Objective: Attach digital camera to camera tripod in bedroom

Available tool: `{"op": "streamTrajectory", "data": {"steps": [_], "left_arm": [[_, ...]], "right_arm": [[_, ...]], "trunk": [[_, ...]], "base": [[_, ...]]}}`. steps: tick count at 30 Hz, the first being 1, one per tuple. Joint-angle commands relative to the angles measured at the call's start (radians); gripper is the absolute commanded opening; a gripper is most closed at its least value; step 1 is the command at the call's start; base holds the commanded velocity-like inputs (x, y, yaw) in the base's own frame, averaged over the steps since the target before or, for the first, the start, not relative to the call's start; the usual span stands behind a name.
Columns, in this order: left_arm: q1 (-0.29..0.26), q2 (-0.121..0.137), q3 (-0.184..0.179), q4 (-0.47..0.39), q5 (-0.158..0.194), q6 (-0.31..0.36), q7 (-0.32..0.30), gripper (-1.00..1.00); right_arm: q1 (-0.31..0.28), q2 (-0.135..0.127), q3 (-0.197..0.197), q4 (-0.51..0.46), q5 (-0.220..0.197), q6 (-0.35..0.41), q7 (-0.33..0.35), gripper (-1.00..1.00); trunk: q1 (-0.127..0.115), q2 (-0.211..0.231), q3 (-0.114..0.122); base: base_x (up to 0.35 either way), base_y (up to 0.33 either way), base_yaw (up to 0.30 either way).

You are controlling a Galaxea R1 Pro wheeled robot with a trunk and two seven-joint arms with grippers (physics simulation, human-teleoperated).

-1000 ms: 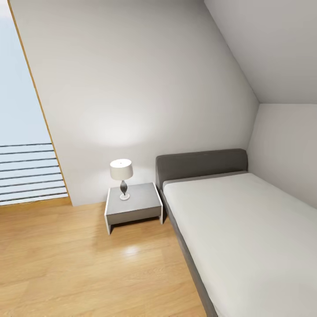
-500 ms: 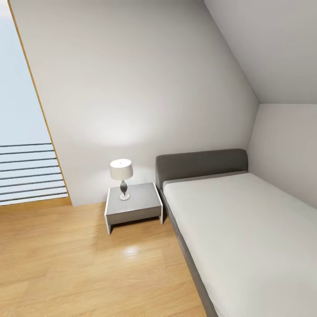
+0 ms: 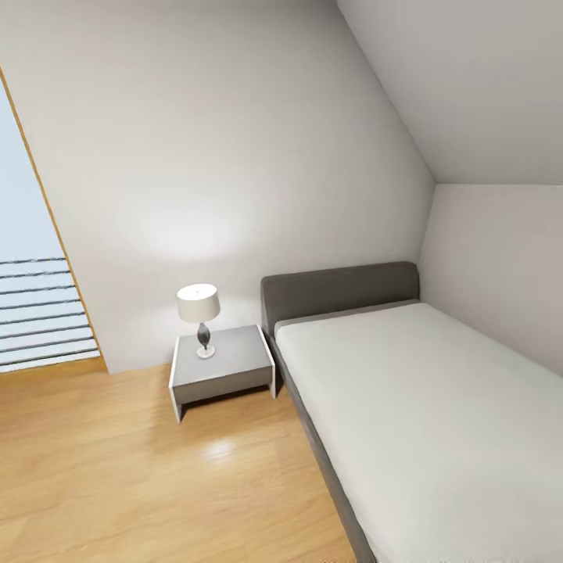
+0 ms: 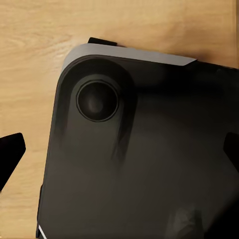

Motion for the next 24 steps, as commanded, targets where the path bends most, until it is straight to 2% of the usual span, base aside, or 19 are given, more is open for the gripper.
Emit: {"op": "streamTrajectory", "data": {"steps": [1,7,24], "left_arm": [[0.0,0.0,0.001,-0.001,0.005,-0.002,0.0,1.0],[0.0,0.0,0.0,-0.001,0.005,-0.001,0.0,1.0],[0.0,0.001,0.0,-0.001,0.005,-0.001,0.0,1.0]], "right_arm": [[-0.001,0.0,0.0,0.002,0.0,-0.005,0.0,1.0],[-0.001,0.0,0.001,0.002,0.0,-0.005,0.0,1.0],[-0.001,-0.001,0.003,0.002,0.002,-0.004,0.0,1.0]], "trunk": [[0.0,0.0,-0.001],[0.0,0.0,-0.001],[0.0,0.0,-0.001]], "base": [[0.0,0.0,-0.236],[0.0,0.0,-0.175],[0.0,0.0,-0.014]]}}
